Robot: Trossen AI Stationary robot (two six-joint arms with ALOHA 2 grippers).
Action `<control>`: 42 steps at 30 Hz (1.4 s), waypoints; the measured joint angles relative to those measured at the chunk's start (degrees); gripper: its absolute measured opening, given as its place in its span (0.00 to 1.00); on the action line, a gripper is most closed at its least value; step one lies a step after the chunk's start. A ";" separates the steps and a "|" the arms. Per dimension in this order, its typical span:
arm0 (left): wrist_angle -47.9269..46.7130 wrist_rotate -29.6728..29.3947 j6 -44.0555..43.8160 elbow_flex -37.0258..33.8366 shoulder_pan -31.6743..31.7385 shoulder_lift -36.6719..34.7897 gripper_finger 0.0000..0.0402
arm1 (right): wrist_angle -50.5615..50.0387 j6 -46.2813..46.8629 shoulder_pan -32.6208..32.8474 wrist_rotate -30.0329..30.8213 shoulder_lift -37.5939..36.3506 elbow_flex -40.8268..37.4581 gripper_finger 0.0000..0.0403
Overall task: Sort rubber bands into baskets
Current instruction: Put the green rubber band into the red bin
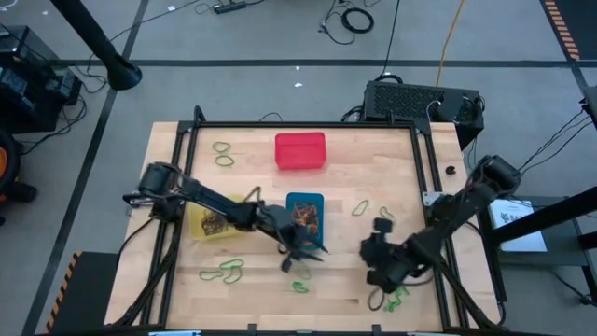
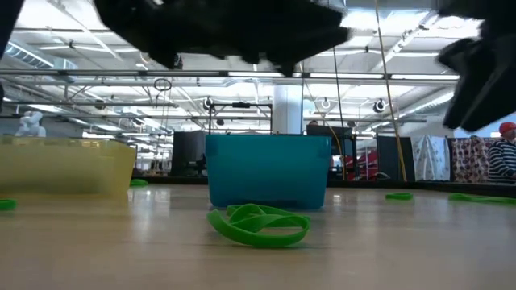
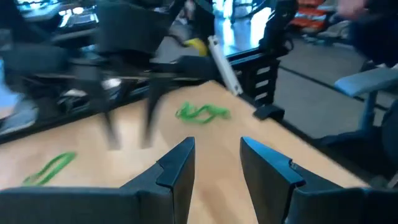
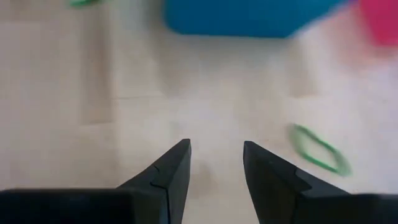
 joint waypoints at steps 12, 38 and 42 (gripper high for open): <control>-16.14 0.08 -3.27 36.92 -2.78 25.38 0.34 | -21.90 36.72 8.80 16.97 -3.16 -0.02 0.35; -21.91 6.13 6.76 77.70 -7.00 54.13 0.34 | -30.53 44.32 8.51 17.94 -3.12 -3.19 0.35; -19.90 1.45 9.86 77.67 -7.46 54.13 0.34 | -29.65 44.85 8.36 18.27 -3.12 -3.17 0.35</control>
